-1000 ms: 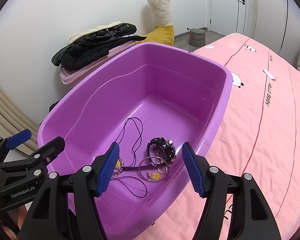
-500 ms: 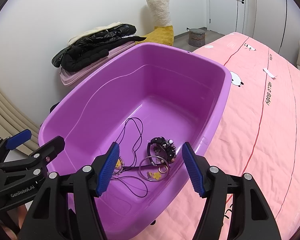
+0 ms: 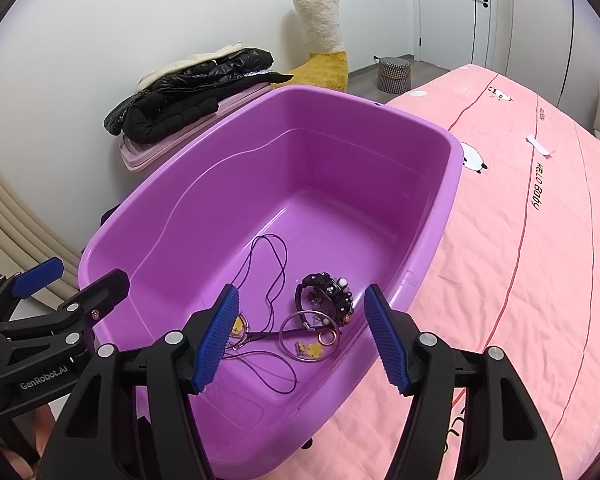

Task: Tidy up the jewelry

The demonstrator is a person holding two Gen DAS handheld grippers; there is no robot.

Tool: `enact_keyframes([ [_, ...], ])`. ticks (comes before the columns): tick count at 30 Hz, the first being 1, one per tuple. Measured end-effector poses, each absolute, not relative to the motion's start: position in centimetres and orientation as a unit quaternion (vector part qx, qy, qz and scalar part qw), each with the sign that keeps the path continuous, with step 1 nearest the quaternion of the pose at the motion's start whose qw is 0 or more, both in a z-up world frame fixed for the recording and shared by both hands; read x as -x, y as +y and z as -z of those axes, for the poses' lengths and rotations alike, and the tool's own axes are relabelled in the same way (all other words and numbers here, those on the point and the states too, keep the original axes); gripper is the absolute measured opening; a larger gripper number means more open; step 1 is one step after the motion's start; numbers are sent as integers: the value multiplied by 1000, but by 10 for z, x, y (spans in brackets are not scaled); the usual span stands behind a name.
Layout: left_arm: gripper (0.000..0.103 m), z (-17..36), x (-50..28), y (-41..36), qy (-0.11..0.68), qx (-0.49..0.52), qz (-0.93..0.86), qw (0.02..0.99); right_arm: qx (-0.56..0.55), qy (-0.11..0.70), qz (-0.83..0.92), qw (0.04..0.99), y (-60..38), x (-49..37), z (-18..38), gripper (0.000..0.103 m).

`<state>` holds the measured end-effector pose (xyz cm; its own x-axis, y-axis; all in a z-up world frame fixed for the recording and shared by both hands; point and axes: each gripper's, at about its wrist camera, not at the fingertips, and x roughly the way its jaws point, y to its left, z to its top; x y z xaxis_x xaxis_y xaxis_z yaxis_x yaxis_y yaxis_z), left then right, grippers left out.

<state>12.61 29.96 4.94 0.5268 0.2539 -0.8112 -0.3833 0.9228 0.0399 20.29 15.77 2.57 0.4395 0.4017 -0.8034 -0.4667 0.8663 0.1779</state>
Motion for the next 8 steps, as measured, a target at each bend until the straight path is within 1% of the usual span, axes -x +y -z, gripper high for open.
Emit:
enact_keyframes([
  [8,97,-50,-126,303,454,80,-186,868,32,464,-256,847,156,-202,-26,62],
])
